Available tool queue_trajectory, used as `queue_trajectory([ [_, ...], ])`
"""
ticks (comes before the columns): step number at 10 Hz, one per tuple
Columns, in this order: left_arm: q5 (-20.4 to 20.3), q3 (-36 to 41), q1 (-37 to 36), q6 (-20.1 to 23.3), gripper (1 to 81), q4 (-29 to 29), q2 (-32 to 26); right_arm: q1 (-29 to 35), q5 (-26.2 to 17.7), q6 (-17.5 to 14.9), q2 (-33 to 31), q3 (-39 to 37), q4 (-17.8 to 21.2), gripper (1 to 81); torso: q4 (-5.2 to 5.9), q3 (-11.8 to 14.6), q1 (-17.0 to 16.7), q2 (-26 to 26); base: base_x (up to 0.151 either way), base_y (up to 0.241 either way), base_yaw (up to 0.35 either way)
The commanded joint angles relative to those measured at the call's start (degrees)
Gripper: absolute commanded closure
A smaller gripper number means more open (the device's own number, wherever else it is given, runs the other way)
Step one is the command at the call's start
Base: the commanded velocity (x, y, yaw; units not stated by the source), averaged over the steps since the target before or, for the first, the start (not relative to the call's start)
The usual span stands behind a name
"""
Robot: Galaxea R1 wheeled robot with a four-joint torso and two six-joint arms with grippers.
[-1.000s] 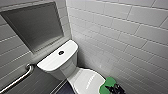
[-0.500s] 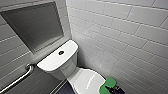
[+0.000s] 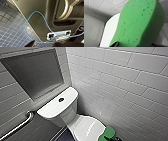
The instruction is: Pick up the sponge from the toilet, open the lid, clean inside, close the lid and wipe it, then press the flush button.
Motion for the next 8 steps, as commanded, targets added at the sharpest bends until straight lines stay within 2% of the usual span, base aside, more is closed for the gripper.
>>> queue_trajectory([
  [1, 5.34, 0.61, 2.01, -0.36, 1.0, -0.36, -0.46, 3.78, -2.49, 0.40, -0.82, 1.10, -1.95, 1.0, 0.00, 0.00, 0.00, 0.00, 0.000, 0.000, 0.000],
  [6, 5.42, 1.75, 1.92, -0.36, 1.0, -0.36, -0.64, 2.90, -1.53, 0.40, -0.99, -0.31, -1.95, 1.0, 0.00, 0.00, 0.00, 0.00, 0.000, 0.000, 0.000],
  [7, 5.42, 1.67, 1.92, -0.36, 1.0, -0.36, -0.55, 2.90, -1.18, 0.49, -1.25, -0.22, -1.95, 81.1, 0.00, 0.00, 0.00, 0.00, 0.000, 0.000, 0.000],
  [8, 5.42, 1.67, 1.92, -0.36, 1.0, -0.36, -0.55, 2.99, -0.82, 0.58, -1.43, -0.23, -1.86, 81.1, 0.00, 0.00, 0.00, 0.00, 0.000, 0.000, 0.000],
])
